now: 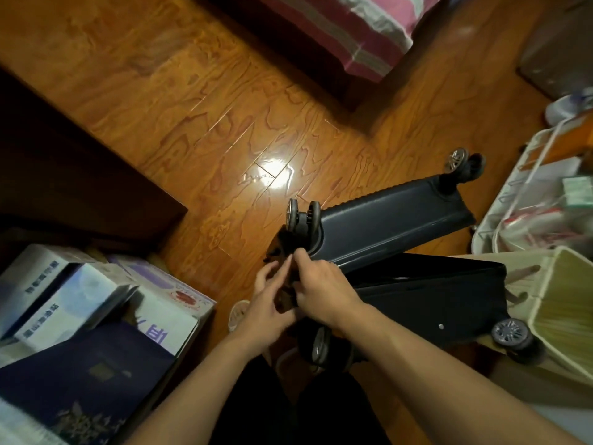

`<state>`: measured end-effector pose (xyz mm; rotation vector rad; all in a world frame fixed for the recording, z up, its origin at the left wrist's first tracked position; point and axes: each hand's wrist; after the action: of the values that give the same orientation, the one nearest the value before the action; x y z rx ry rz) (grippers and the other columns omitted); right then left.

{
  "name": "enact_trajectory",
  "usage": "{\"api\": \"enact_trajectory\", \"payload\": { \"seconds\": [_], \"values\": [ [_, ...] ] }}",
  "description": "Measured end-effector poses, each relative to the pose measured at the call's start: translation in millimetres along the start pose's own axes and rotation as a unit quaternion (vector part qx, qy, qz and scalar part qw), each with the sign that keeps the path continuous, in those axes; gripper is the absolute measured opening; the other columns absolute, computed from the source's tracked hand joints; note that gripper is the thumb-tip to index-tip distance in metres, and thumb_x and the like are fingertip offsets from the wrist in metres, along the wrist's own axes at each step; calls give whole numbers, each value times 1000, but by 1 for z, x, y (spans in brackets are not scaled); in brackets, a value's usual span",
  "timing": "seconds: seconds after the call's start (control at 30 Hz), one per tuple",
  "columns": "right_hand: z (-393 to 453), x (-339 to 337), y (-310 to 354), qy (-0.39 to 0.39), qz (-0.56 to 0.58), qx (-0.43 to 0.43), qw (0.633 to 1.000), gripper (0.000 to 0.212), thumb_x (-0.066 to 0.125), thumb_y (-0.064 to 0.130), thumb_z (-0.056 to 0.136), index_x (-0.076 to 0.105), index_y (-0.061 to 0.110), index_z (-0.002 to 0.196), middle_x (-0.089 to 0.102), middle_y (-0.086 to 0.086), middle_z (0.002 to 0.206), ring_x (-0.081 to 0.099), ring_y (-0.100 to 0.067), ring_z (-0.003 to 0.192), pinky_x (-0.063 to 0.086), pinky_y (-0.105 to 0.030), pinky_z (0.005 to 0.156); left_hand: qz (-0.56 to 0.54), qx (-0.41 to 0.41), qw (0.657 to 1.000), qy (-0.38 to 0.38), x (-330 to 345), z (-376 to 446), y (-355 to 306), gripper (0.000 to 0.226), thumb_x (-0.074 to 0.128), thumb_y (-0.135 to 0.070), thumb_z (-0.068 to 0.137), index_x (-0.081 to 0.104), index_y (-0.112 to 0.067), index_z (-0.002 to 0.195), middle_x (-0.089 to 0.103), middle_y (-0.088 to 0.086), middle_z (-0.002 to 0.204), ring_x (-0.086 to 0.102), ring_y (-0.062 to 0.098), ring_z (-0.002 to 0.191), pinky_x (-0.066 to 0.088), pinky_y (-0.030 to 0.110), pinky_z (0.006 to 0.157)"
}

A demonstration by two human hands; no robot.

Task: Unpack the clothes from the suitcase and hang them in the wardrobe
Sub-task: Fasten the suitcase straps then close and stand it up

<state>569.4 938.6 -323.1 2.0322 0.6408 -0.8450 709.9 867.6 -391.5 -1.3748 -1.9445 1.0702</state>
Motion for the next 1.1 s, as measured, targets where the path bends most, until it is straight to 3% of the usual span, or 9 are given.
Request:
{"api": "enact_trajectory", "payload": {
  "seconds": [0.17,0.3,0.43,0.6,0.73,0.8,0.9,1.0,1.1],
  "values": [
    [-9,-2,-4,-47,-36,-46,997,29,57,10,83,43,10,109,63,-13,81,59,-40,71,27,-35,57,187,69,979,37,5,23,-7,87,67,-29,87,14,-75,140,-15,-24,157,9,22,151,18,44,124],
    [-13,-8,-10,-44,24,27,998,19,55,14,90,39,18,99,62,-15,83,58,-42,75,42,-44,60,227,109,967,-19,16,36,-14,91,70,-24,87,15,-77,138,-34,-18,158,-9,24,153,14,45,120],
    [-18,-14,-22,-40,4,47,998,21,57,15,88,40,19,100,63,-11,84,58,-38,76,38,-40,60,256,117,959,-23,18,46,-13,91,83,-35,76,27,-68,140,-39,-16,157,-12,27,153,22,49,119],
    [-25,-35,-55,-18,-19,70,997,27,60,22,87,35,27,95,58,-2,77,59,-34,75,40,-40,60,291,157,943,-31,14,46,-9,87,72,-72,68,28,-63,142,-27,-5,163,-13,31,154,18,59,121],
    [-38,-30,-59,-28,-3,144,989,12,61,30,93,54,25,102,66,-5,93,62,-29,88,49,-39,72,284,134,949,-10,20,41,-14,78,79,-57,75,37,-58,141,-28,-10,163,-14,26,154,15,53,122],
    [-42,-24,-59,0,16,207,978,9,64,34,94,65,25,93,67,-3,97,62,-24,95,50,-36,78,178,102,978,-40,22,31,-19,55,81,-40,80,53,-49,127,-13,-17,164,-2,15,153,17,42,121],
    [-48,-19,-52,12,141,313,939,24,66,43,91,62,26,74,63,1,95,59,-20,98,51,-37,82,-41,19,991,-122,18,31,-44,54,82,-27,81,41,-31,115,24,-11,159,30,16,145,37,27,107],
    [-52,-23,-52,-111,228,408,877,26,59,50,92,57,26,81,57,0,101,58,-21,96,50,-39,83,-11,-42,998,-50,9,56,-56,100,89,-34,72,24,-33,148,36,-11,151,40,14,135,38,29,107],
    [-52,-55,-98,-270,89,397,873,25,55,40,97,57,20,112,48,-4,123,48,-24,118,43,-41,102,47,-45,998,-5,8,71,-49,93,93,-35,65,43,-37,143,39,-5,151,41,19,139,38,47,114]
  ]
}}
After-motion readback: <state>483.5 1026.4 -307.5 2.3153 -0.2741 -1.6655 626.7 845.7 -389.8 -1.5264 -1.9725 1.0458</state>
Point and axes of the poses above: each hand's wrist, its own z-axis towards the middle knuckle, its own x-axis out of the palm, y = z × x
